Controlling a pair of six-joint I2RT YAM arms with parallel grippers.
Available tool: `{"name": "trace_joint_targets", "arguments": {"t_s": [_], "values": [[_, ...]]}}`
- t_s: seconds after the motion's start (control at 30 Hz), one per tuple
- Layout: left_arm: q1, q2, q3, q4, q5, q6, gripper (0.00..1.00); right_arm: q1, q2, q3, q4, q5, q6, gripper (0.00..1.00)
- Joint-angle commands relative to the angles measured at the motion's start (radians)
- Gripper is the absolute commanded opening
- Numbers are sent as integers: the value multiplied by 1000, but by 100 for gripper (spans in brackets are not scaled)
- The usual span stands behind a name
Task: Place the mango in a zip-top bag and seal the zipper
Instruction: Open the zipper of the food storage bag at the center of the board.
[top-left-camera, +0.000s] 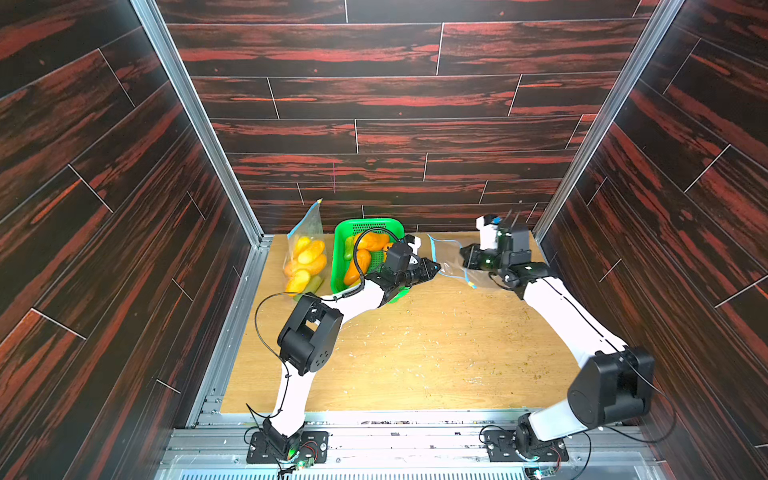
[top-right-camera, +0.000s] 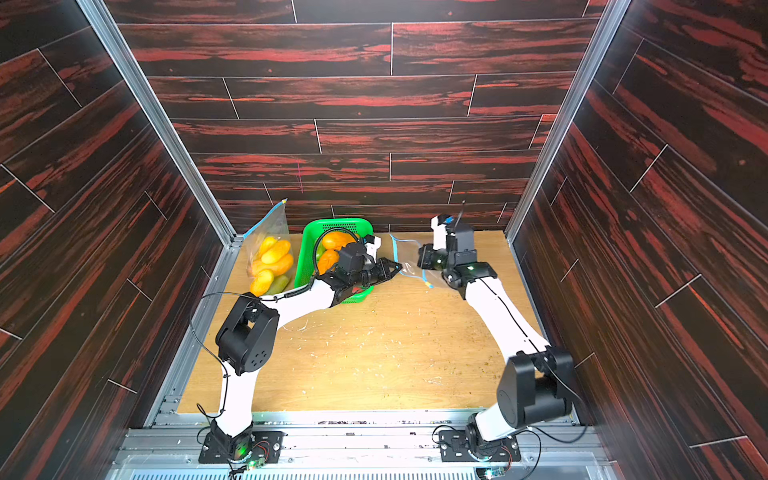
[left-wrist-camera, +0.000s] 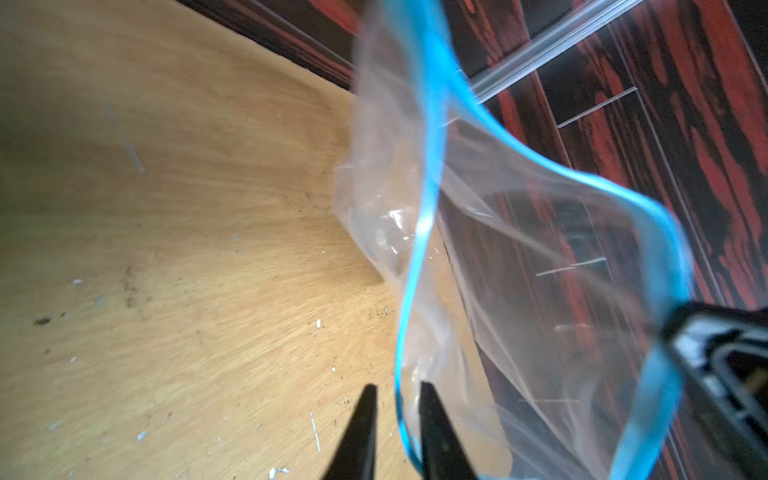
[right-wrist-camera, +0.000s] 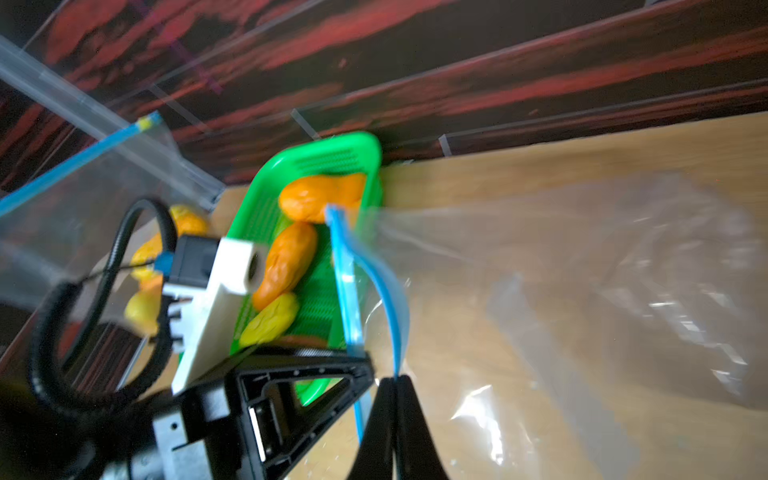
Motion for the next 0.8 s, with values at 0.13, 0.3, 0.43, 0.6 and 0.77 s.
{"name": "trace_joint_targets", "arguments": {"t_s": [0.13, 0.3, 0.43, 0.6, 0.77], "values": [[3, 3, 42, -142, -47, 35, 11, -4, -85, -84, 74, 196, 89, 0], [2, 3, 61, -219, -81, 70, 19, -3, -63, -99, 77, 151, 84, 0], [2, -11, 69, -178, -22, 64, 37, -3, -27, -100, 88, 37, 78, 0], [18, -68, 35, -96, 116, 101, 61, -4, 9, -92, 77, -20, 55, 0], [66, -174, -62, -73, 156, 109, 73, -7, 13, -100, 87, -30, 58, 0]]}}
